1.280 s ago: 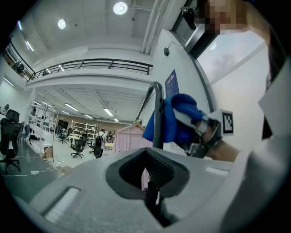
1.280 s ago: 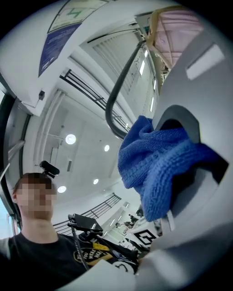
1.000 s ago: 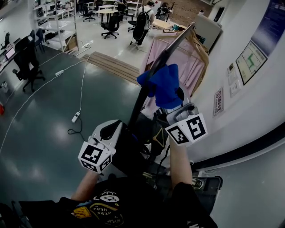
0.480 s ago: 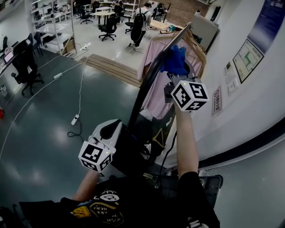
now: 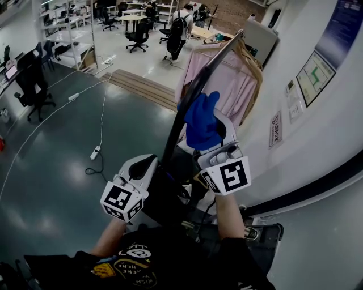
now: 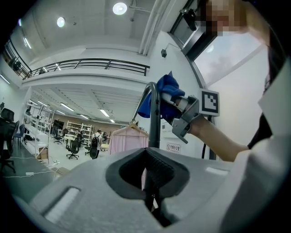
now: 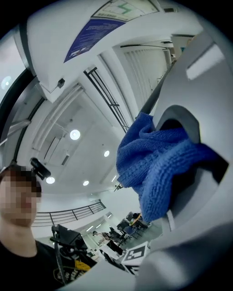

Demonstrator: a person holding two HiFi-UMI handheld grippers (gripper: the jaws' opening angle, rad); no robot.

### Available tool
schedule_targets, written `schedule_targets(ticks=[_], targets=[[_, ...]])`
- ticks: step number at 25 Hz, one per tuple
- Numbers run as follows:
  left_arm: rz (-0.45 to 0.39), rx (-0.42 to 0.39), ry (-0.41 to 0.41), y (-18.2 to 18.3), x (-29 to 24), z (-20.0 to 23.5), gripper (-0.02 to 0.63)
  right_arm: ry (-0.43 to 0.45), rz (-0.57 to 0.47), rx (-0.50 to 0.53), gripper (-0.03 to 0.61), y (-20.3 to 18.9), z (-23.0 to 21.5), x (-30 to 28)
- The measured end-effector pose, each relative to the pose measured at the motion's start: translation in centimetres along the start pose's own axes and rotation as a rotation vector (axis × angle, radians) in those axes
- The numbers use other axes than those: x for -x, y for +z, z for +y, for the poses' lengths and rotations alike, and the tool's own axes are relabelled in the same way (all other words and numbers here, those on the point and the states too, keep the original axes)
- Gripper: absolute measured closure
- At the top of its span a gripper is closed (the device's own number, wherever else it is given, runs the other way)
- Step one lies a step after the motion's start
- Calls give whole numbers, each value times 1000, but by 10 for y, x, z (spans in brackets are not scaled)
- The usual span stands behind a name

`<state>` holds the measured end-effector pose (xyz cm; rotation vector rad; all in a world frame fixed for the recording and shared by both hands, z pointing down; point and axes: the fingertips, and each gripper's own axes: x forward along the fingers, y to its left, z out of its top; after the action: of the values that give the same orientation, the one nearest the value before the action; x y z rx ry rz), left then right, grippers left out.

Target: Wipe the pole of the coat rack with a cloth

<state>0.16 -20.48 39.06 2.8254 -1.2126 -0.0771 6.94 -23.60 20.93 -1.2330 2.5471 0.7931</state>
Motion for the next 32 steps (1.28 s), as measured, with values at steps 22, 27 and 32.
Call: schedule_targets(ticks=[22, 27, 32], targets=[[17, 49, 33, -30, 23, -1, 609, -168, 325, -445, 540, -143, 88, 175], [42, 50, 22, -45, 25, -12, 609, -246, 412, -474, 541, -161, 88, 195], [65, 44, 14, -53, 26, -22, 609, -260, 415, -458, 541, -151, 85, 194]])
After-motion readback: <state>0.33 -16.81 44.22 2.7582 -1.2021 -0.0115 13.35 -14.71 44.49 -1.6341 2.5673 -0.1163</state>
